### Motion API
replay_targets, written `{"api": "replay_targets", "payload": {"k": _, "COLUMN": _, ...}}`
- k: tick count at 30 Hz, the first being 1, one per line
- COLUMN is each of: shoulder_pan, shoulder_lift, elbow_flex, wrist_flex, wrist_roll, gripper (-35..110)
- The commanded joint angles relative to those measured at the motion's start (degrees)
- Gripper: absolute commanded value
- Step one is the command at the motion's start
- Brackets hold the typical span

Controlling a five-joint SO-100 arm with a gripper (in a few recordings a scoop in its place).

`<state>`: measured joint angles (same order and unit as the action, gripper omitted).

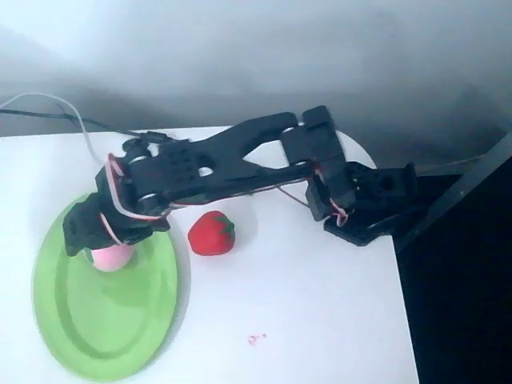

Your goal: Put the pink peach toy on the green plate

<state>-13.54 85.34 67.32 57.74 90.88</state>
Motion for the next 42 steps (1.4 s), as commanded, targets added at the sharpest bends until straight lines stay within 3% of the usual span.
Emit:
{"api": "replay_targets", "payload": {"k": 1, "shoulder_pan": 0.5, "shoulder_lift": 13.7, "elbow_flex": 0.4, "wrist_flex": 0.5, "wrist_roll": 0.5, "gripper": 41}}
{"api": "replay_targets", "payload": {"k": 5, "shoulder_pan": 4.1, "shoulder_lift": 30.4, "elbow_flex": 11.0, "wrist_flex": 0.4, "wrist_roll": -4.1, "gripper": 2}}
{"api": "replay_targets", "payload": {"k": 9, "shoulder_pan": 7.3, "shoulder_lift": 47.8, "elbow_flex": 27.9, "wrist_flex": 0.3, "wrist_roll": -7.2, "gripper": 0}}
{"api": "replay_targets", "payload": {"k": 16, "shoulder_pan": 16.1, "shoulder_lift": 80.9, "elbow_flex": 79.4, "wrist_flex": 3.6, "wrist_roll": 3.0, "gripper": 0}}
{"api": "replay_targets", "payload": {"k": 21, "shoulder_pan": 14.7, "shoulder_lift": 95.7, "elbow_flex": 102.3, "wrist_flex": 3.8, "wrist_roll": 5.2, "gripper": 0}}
{"api": "replay_targets", "payload": {"k": 29, "shoulder_pan": 15.3, "shoulder_lift": 110.0, "elbow_flex": 119.1, "wrist_flex": 6.9, "wrist_roll": 1.6, "gripper": 0}}
{"api": "replay_targets", "payload": {"k": 34, "shoulder_pan": 16.5, "shoulder_lift": 110.3, "elbow_flex": 120.4, "wrist_flex": 15.0, "wrist_roll": 4.6, "gripper": 0}}
{"api": "replay_targets", "payload": {"k": 42, "shoulder_pan": 18.5, "shoulder_lift": 110.4, "elbow_flex": 120.5, "wrist_flex": 16.2, "wrist_roll": -3.6, "gripper": 0}}
